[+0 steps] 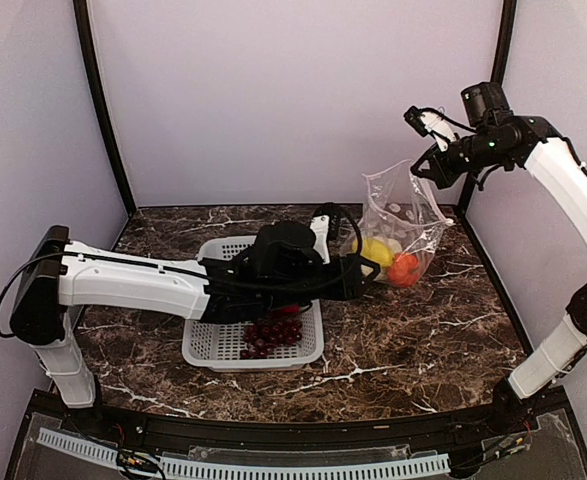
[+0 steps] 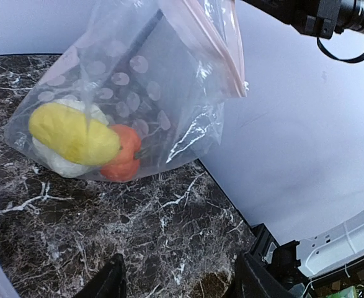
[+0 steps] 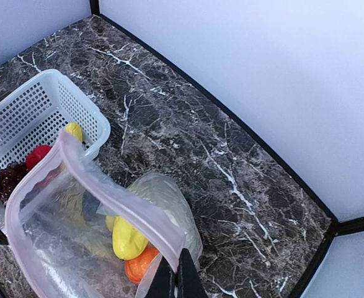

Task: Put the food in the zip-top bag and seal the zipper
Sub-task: Pick up the fake fruit from the bin.

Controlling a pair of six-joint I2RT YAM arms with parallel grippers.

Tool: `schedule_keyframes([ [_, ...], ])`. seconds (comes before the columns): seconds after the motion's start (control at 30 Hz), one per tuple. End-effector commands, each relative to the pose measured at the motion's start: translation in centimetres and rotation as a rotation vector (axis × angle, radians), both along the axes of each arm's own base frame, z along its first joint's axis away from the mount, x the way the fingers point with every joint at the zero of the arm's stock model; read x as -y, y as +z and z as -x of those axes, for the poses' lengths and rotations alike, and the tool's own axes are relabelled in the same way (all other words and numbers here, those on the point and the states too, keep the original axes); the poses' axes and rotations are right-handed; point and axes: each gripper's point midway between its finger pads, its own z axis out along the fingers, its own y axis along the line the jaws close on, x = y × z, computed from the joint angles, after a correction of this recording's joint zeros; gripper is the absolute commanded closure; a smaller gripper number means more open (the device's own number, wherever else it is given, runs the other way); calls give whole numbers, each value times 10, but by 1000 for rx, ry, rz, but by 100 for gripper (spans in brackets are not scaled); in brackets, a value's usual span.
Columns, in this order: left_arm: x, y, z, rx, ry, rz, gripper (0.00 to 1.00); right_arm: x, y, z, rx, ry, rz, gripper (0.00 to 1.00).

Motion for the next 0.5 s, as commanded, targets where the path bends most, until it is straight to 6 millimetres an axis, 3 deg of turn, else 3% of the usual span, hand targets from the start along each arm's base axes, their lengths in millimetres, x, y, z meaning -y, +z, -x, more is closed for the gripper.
schedule_keyframes([
  [0.0, -53, 23, -15, 103, 66, -140, 39, 13, 12, -9, 48, -60, 41, 100],
  [0.03, -67, 26, -25, 100, 109, -157, 39, 13, 9, -8, 40, -60, 40, 100],
  [0.17, -123, -19, -46, -7, 206, -325, 37, 7, -10, 1, -23, -33, 17, 100],
  [0.27, -155, -48, -51, -58, 251, -446, 35, 3, -26, 7, -66, -9, -1, 100],
  [0.33, -171, -66, -55, -81, 277, -525, 32, -2, -34, 14, -94, 21, -19, 100],
  [0.47, -184, -90, -58, -145, 262, -603, 28, -12, -38, 27, -134, 83, -66, 100],
])
